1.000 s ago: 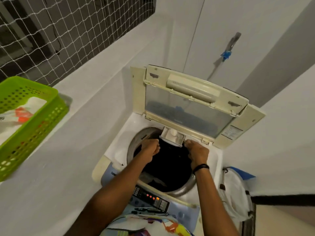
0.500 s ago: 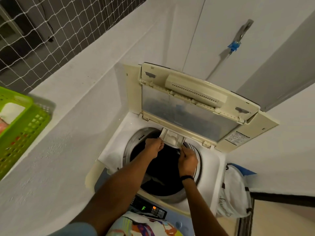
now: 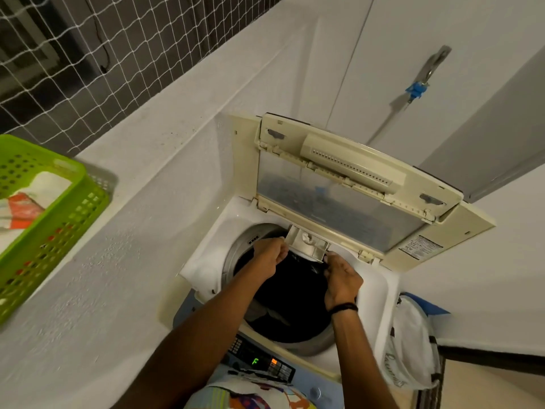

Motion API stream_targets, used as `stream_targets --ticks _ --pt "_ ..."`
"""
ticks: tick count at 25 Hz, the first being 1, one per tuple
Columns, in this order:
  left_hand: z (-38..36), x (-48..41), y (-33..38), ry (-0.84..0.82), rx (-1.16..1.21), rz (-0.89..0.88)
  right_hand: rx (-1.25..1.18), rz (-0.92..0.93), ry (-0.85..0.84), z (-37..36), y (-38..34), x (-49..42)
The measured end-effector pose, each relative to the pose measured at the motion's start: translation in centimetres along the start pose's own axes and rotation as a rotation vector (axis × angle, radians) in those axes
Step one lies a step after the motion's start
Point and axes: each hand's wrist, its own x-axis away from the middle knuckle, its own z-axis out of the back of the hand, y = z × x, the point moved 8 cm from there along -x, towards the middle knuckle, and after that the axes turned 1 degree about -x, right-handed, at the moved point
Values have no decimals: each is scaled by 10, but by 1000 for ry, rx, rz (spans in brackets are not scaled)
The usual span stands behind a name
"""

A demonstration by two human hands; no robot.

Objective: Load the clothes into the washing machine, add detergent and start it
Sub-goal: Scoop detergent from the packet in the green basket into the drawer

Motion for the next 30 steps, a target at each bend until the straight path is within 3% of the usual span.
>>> stream_targets --ticks 3,6,12,17,22,30 --pt "27 42 30 4 106 -102 -187 -71 -129 -25 -24 32" --pt "67 100 77 20 109 -311 -238 -98 -321 -66 -49 70" --pt "157 246 153 118 40 -803 -178 -77 -655 -160 -90 169" --pt "232 344 179 300 70 -1073 -72 -19 -920 -223 -102 259" --pt "318 376 180 560 169 -1150 29 167 -971 -274 -93 310" --pt "411 361 182 831 166 -1033 437 491 -1119 -331 -82 355"
